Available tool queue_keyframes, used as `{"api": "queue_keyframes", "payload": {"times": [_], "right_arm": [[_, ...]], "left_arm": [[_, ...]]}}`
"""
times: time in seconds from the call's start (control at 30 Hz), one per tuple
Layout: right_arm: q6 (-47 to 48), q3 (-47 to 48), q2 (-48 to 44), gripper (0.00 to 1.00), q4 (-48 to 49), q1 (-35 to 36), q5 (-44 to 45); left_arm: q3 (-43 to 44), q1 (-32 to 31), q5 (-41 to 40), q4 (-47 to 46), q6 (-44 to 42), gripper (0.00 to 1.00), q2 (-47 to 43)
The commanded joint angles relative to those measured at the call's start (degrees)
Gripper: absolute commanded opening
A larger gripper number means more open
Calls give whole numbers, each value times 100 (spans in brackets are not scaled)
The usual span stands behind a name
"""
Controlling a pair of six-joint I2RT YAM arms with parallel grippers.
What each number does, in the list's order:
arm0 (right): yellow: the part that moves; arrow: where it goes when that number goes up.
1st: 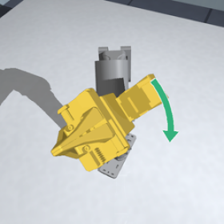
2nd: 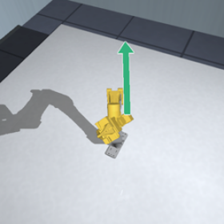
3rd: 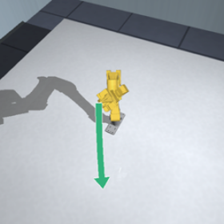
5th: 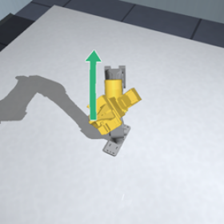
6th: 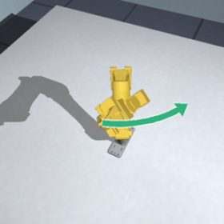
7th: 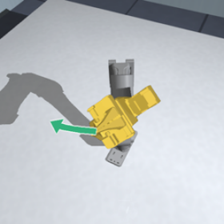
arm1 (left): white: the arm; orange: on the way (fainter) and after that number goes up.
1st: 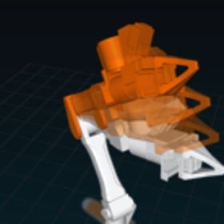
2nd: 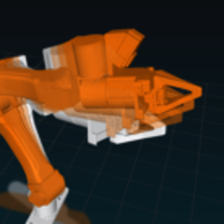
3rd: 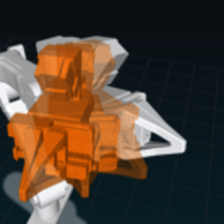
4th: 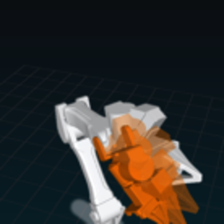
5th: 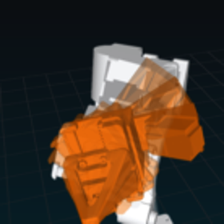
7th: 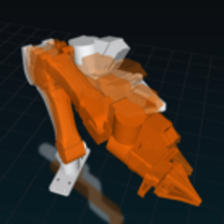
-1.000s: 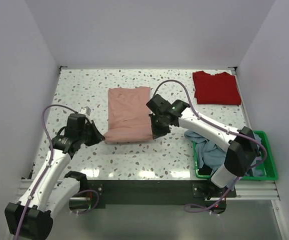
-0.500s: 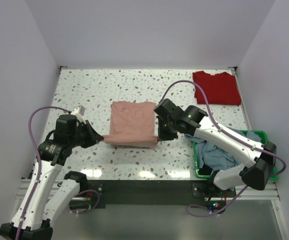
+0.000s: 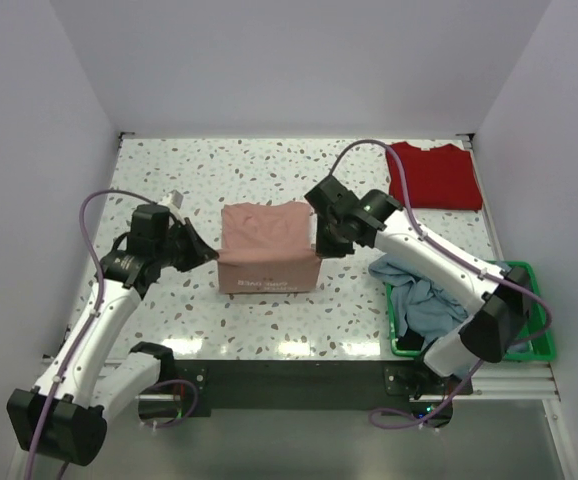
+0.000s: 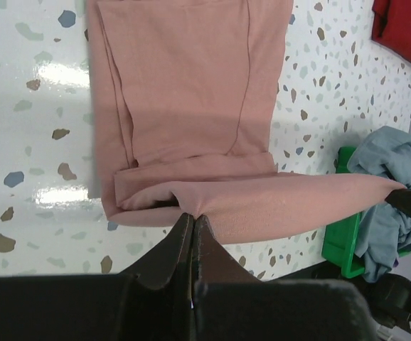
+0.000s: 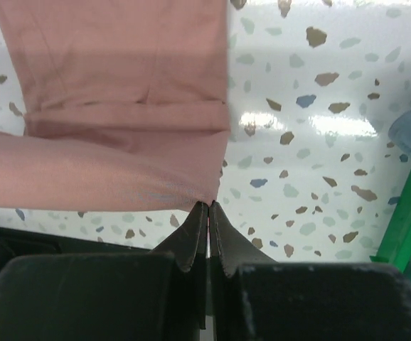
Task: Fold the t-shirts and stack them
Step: Fold the tshirt
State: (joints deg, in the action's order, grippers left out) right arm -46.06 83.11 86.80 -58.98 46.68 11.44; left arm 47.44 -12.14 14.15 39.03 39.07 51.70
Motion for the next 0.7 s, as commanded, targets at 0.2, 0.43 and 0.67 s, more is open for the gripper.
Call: {"api": "queue_keyframes", "payload": {"times": [0.2, 0.43, 0.67], "right_arm": [[677, 1128, 608, 0, -17, -607, 192], [950, 1778, 1153, 0, 9, -949, 165], [1187, 2665, 1882, 0, 53, -1178, 139]], "left_arm": [[467, 1, 9, -1160, 57, 0, 743], [819, 19, -88, -1520, 39, 0, 1315], [1144, 124, -123, -1898, -31, 0, 1904]]}}
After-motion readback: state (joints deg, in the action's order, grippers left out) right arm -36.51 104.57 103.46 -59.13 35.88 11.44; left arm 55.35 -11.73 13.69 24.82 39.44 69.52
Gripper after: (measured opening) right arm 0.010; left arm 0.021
